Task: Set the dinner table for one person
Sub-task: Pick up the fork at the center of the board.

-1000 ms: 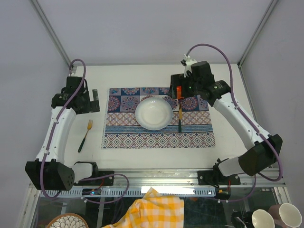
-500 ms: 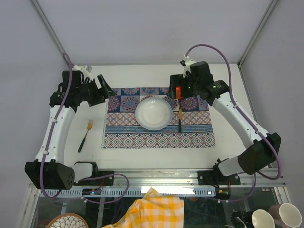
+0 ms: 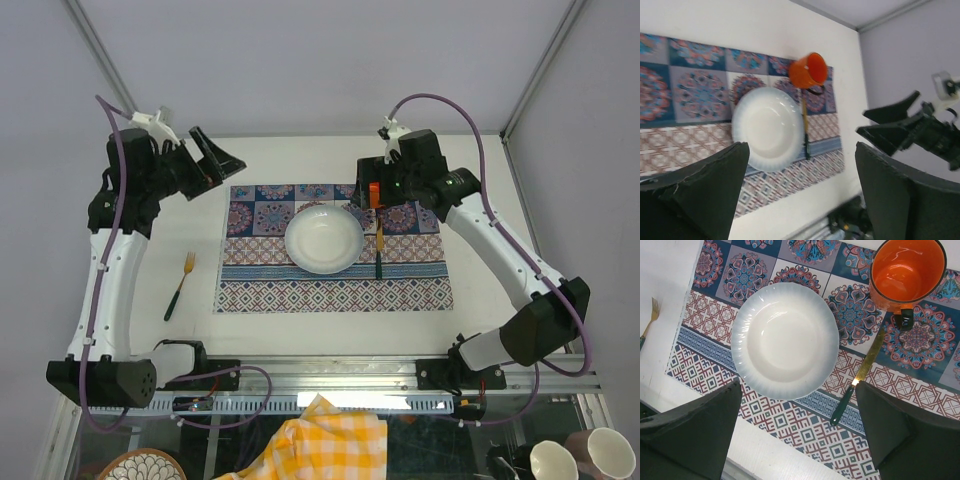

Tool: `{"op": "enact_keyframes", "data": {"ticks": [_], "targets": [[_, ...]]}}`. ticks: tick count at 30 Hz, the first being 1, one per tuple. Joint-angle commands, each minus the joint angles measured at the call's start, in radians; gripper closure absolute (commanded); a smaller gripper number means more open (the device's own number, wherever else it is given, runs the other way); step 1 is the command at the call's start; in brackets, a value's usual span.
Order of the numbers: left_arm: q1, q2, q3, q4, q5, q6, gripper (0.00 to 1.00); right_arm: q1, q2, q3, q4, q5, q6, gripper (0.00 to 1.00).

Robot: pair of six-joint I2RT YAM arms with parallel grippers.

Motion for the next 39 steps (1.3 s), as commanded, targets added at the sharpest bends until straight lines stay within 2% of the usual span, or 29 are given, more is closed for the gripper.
{"op": "enact_keyframes", "data": {"ticks": [1,3,5,7,9,12,14,18,19,20,21,22,23,24,25,29,31,35,36,38,39], "targets": [[0.005,0.042,0.209,-0.155,-0.270,0.130,0.09,0.006,-0.008,0.020,0.035,0.002,0.007,0.00],[0.005,0.111,0.304,-0.334,-0.467,0.164,0.08,0.007,-0.005,0.019,0.037,0.000,0.007,0.00],[0.004,0.157,0.339,-0.468,-0.668,0.138,0.05,0.006,0.001,0.019,0.036,-0.002,0.010,0.00],[0.005,0.145,0.269,-0.495,-0.732,0.069,0.01,0.006,0.008,0.019,0.035,-0.006,0.015,0.00],[0.006,0.105,0.158,-0.455,-0.681,-0.031,0.01,0.007,0.014,0.017,0.035,-0.010,0.016,0.00],[0.005,0.074,-0.005,-0.365,-0.522,-0.116,0.01,0.007,0.021,0.018,0.031,-0.015,0.018,0.00],[0.005,0.032,-0.095,-0.335,-0.525,-0.225,0.01,0.009,0.018,0.019,0.026,-0.014,0.018,0.01],[0.005,-0.153,-0.331,-0.075,-0.433,-0.394,0.02,0.007,0.002,0.013,0.025,0.004,0.017,0.00],[0.006,-0.194,-0.363,-0.023,-0.432,-0.449,0.06,0.008,0.003,0.013,0.024,0.004,0.015,0.00],[0.005,-0.231,-0.388,0.001,-0.458,-0.526,0.18,0.008,0.004,0.014,0.022,0.002,0.016,0.00],[0.006,-0.261,-0.400,0.002,-0.490,-0.603,0.24,0.007,0.005,0.016,0.019,0.000,0.018,0.00],[0.006,-0.290,-0.408,0.024,-0.507,-0.630,0.26,0.007,0.006,0.018,0.016,0.001,0.019,0.00],[0.006,-0.311,-0.404,0.044,-0.512,-0.627,0.19,0.007,0.005,0.018,0.015,0.000,0.019,0.00],[0.006,-0.317,-0.391,0.047,-0.518,-0.624,0.07,0.008,0.003,0.018,0.015,0.000,0.020,0.00],[0.005,-0.316,-0.370,0.043,-0.526,-0.616,0.02,0.009,0.001,0.016,0.017,0.000,0.019,0.01],[0.006,-0.309,-0.353,0.102,-0.501,-0.531,0.01,0.010,0.009,0.022,0.018,-0.009,0.031,0.00],[0.007,-0.317,-0.387,0.108,-0.512,-0.607,0.02,0.011,0.012,0.027,0.010,-0.010,0.034,0.01],[0.007,-0.339,-0.503,0.209,-0.500,-0.813,0.18,0.011,-0.003,0.022,-0.001,0.021,0.026,0.00],[0.008,-0.341,-0.525,0.221,-0.482,-0.864,0.16,0.011,-0.009,0.020,-0.002,0.027,0.025,0.00],[0.010,-0.354,-0.583,0.326,-0.422,-0.870,0.02,0.011,-0.015,0.019,-0.001,0.031,0.025,0.00],[0.011,-0.357,-0.613,0.390,-0.387,-0.875,0.01,0.012,-0.014,0.018,0.000,0.031,0.027,0.00]]}}
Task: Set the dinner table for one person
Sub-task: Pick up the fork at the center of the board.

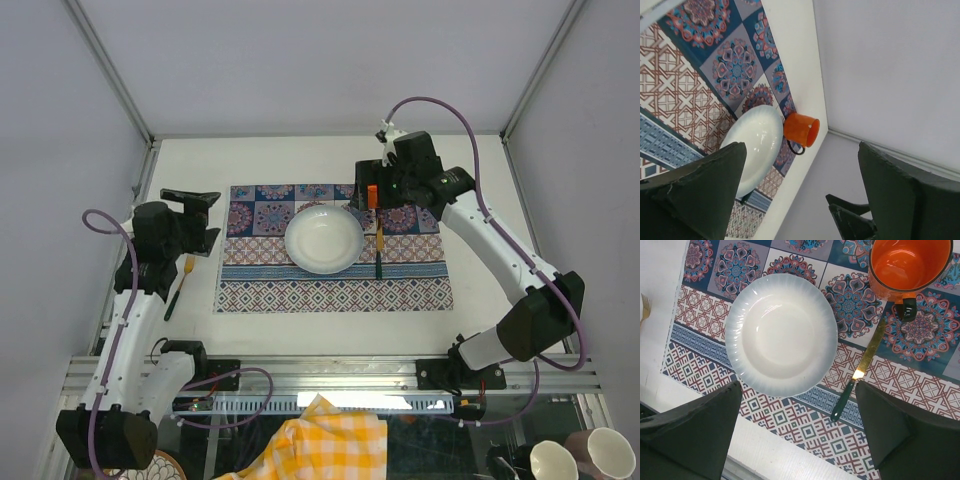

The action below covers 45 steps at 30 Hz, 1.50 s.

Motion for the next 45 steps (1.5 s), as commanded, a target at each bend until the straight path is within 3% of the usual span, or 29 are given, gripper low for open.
{"op": "enact_keyframes", "data": {"ticks": [1,5,8,10,14,17,23,26,30,38,45], "targets": [[0.009,-0.028,-0.106,0.287,0.130,-0.101,0.01,0.006,-0.040,0.018,0.022,0.019,0.010,0.00],[0.016,0.026,-0.094,0.291,0.192,0.059,0.03,0.006,-0.026,0.033,0.009,0.010,0.016,0.00],[0.022,0.028,-0.129,0.307,0.205,-0.023,0.26,0.006,-0.030,0.034,0.006,0.017,0.016,0.00],[0.022,0.045,-0.115,0.241,0.161,-0.040,0.31,0.006,-0.033,0.033,0.005,0.021,0.017,0.00],[0.022,0.167,0.067,-0.184,-0.008,-0.027,0.39,0.006,-0.030,0.028,0.008,0.016,0.021,0.00],[0.022,0.270,0.171,-0.486,-0.141,-0.137,0.42,0.007,-0.018,0.030,0.007,0.003,0.029,0.00],[0.022,0.484,0.369,-0.891,-0.268,-0.303,0.67,0.006,-0.008,0.038,-0.011,0.004,0.032,0.00],[0.022,0.527,0.339,-0.919,-0.264,-0.381,0.69,0.006,-0.003,0.039,-0.020,0.000,0.038,0.00],[0.022,0.451,0.195,-0.890,-0.260,-0.593,0.78,0.008,0.005,0.044,-0.041,-0.007,0.041,0.00],[0.023,0.312,0.102,-0.920,-0.488,-0.918,0.83,0.009,-0.006,0.040,-0.067,0.007,0.038,0.00],[0.026,0.229,-0.019,-0.920,-0.564,-1.198,0.89,0.011,0.003,0.044,-0.085,0.002,0.045,0.00]]}}
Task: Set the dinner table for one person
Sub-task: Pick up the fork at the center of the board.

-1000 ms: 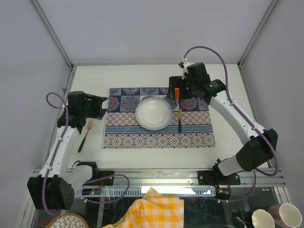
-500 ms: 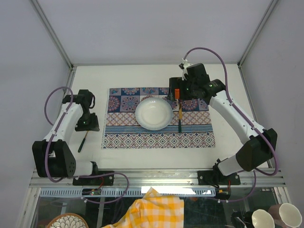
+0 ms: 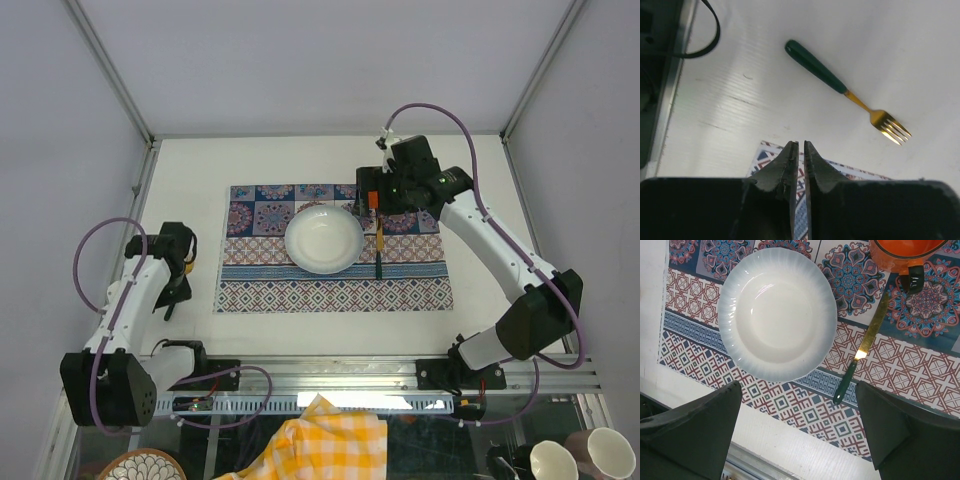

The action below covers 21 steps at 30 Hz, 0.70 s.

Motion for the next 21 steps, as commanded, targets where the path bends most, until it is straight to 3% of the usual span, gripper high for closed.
{"op": "enact_keyframes", "data": {"ticks": [1,12,21], "targets": [[0.016,-0.029,-0.081,-0.016,-0.078,-0.499,0.89,0.007,-0.007,0.048,-0.008,0.000,0.010,0.01],[0.076,0.021,-0.154,0.144,-0.054,-0.532,0.80,0.007,-0.015,0.047,-0.050,0.034,-0.003,0.00],[0.229,0.079,-0.221,0.369,0.017,-0.395,0.81,0.007,-0.018,0.024,-0.067,0.049,-0.001,0.00]]}}
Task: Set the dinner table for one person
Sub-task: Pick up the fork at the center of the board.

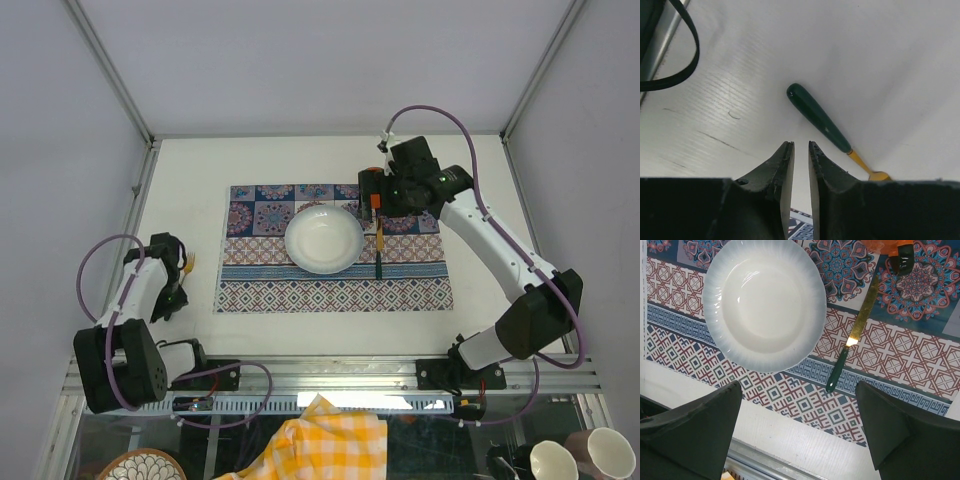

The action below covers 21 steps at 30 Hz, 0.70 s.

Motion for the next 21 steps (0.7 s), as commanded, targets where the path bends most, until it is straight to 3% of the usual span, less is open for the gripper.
{"op": "enact_keyframes", "data": {"ticks": [1,7,21], "targets": [[0.071,0.015,-0.022,0.154,0.041,-0.379,0.81,0.006,-0.023,0.007,0.005,0.018,-0.001,0.00],[0.157,0.092,-0.012,0.223,0.113,-0.308,0.82,0.006,-0.022,0.019,-0.009,0.032,0.000,0.00],[0.242,0.178,-0.007,0.335,0.151,-0.206,0.83,0.006,0.000,0.011,-0.017,0.034,0.010,0.00]]}}
